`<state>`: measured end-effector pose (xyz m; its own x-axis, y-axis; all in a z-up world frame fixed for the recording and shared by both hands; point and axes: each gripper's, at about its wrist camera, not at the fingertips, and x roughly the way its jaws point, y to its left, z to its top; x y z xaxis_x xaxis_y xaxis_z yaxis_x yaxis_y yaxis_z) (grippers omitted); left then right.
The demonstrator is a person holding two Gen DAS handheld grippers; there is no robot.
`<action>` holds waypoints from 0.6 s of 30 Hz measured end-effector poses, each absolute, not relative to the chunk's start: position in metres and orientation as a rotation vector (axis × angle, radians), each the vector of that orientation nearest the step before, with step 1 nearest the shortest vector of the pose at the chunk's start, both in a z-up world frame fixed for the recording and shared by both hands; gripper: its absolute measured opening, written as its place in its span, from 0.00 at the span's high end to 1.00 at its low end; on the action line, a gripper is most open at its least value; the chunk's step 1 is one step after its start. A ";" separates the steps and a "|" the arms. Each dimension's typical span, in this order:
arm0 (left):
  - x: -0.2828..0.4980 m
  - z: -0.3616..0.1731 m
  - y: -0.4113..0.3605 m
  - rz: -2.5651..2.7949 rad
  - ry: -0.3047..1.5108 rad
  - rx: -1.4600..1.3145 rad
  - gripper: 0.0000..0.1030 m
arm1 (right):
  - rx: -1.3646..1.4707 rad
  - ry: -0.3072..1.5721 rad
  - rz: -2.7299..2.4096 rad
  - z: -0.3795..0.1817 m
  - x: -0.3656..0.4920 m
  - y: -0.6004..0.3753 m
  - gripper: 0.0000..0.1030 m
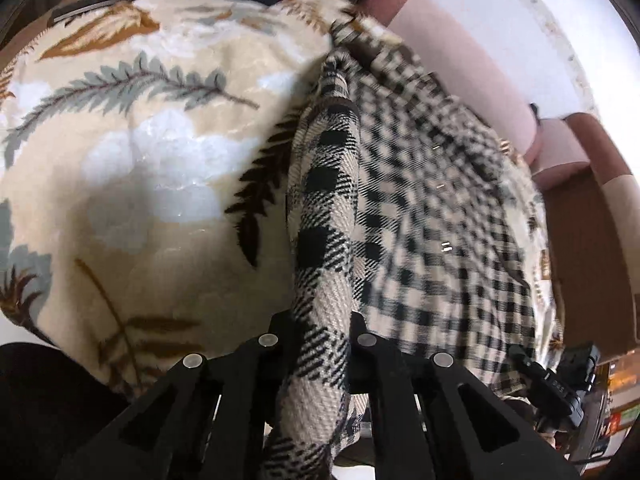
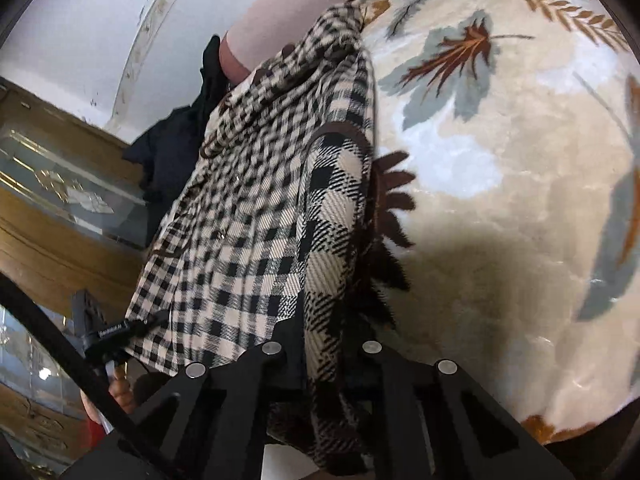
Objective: Fold large clothes
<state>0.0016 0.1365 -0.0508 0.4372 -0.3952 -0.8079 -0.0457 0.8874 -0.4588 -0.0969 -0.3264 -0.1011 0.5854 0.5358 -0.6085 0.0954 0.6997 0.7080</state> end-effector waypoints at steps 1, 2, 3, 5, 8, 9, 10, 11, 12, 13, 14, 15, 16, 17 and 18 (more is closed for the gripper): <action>-0.005 -0.044 0.136 -0.235 1.087 -0.444 0.93 | 0.781 0.918 0.297 -0.097 -0.099 -0.328 0.91; -0.012 -0.037 0.135 -0.243 1.069 -0.435 0.93 | 0.784 0.910 0.307 -0.093 -0.103 -0.329 0.91; -0.019 -0.031 0.134 -0.256 1.057 -0.431 0.93 | 0.785 0.906 0.317 -0.090 -0.106 -0.331 0.91; -0.028 -0.024 0.134 -0.284 1.045 -0.433 0.93 | 0.776 0.899 0.336 -0.082 -0.118 -0.333 0.92; -0.053 -0.019 0.139 -0.330 1.044 -0.440 0.93 | 0.751 0.902 0.350 -0.074 -0.135 -0.334 0.92; -0.060 -0.020 0.137 -0.345 1.051 -0.448 0.93 | 0.744 0.907 0.355 -0.073 -0.146 -0.336 0.92; -0.071 -0.023 0.141 -0.361 1.060 -0.461 0.93 | 0.743 0.913 0.358 -0.072 -0.151 -0.337 0.92; -0.079 -0.027 0.143 -0.365 1.068 -0.467 0.93 | 0.743 0.925 0.363 -0.073 -0.160 -0.339 0.92; -0.085 -0.030 0.145 -0.364 1.075 -0.468 0.93 | 0.743 0.936 0.367 -0.075 -0.165 -0.339 0.92; -0.093 -0.035 0.148 -0.357 1.083 -0.464 0.93 | 0.739 0.953 0.372 -0.077 -0.171 -0.339 0.92; -0.097 -0.038 0.150 -0.352 1.088 -0.461 0.93 | 0.729 0.966 0.369 -0.079 -0.175 -0.339 0.92; -0.100 -0.040 0.151 -0.350 1.097 -0.465 0.93 | 0.716 0.976 0.365 -0.079 -0.178 -0.338 0.92; -0.101 -0.042 0.153 -0.354 1.104 -0.481 0.93 | 0.707 0.982 0.367 -0.079 -0.178 -0.337 0.92; -0.101 -0.041 0.154 -0.358 1.105 -0.492 0.93 | 0.702 0.982 0.369 -0.077 -0.178 -0.337 0.92; -0.097 -0.037 0.155 -0.363 1.101 -0.494 0.93 | 0.701 0.976 0.371 -0.073 -0.174 -0.337 0.92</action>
<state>-0.0972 0.1548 -0.0372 0.4119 -0.5121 -0.7537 0.0368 0.8358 -0.5478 -0.1735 -0.3367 -0.0734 0.5233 0.5800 -0.6243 0.0184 0.7247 0.6888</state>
